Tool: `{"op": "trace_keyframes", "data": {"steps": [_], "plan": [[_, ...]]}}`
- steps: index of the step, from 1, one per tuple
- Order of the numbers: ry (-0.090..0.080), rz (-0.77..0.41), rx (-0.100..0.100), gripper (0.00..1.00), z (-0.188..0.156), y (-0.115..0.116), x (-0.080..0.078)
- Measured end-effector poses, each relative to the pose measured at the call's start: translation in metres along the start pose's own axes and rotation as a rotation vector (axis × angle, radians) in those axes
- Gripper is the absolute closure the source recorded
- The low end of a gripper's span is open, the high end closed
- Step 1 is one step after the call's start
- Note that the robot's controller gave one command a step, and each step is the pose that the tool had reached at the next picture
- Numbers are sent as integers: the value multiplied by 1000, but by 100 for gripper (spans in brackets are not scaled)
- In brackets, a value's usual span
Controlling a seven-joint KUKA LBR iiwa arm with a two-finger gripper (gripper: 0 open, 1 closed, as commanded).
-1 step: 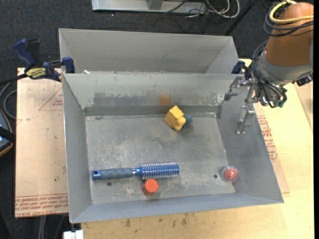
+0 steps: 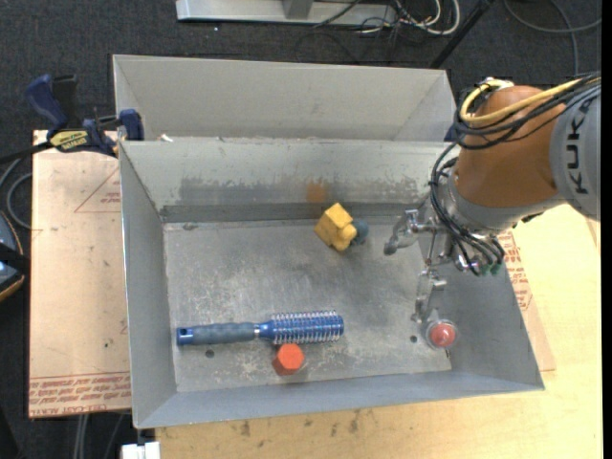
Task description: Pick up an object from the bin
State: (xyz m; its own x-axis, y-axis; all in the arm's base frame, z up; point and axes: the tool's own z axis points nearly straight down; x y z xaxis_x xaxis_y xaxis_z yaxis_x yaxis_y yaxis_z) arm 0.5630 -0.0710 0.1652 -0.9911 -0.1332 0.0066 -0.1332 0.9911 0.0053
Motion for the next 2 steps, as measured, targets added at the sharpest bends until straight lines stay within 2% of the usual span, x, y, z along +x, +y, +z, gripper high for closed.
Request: {"op": "trace_keyframes", "data": {"steps": [1, 2], "plan": [[2, -74, -1, 0, 45, 78, 70], [-26, -15, 8, 0, 92, 128, 48]]}}
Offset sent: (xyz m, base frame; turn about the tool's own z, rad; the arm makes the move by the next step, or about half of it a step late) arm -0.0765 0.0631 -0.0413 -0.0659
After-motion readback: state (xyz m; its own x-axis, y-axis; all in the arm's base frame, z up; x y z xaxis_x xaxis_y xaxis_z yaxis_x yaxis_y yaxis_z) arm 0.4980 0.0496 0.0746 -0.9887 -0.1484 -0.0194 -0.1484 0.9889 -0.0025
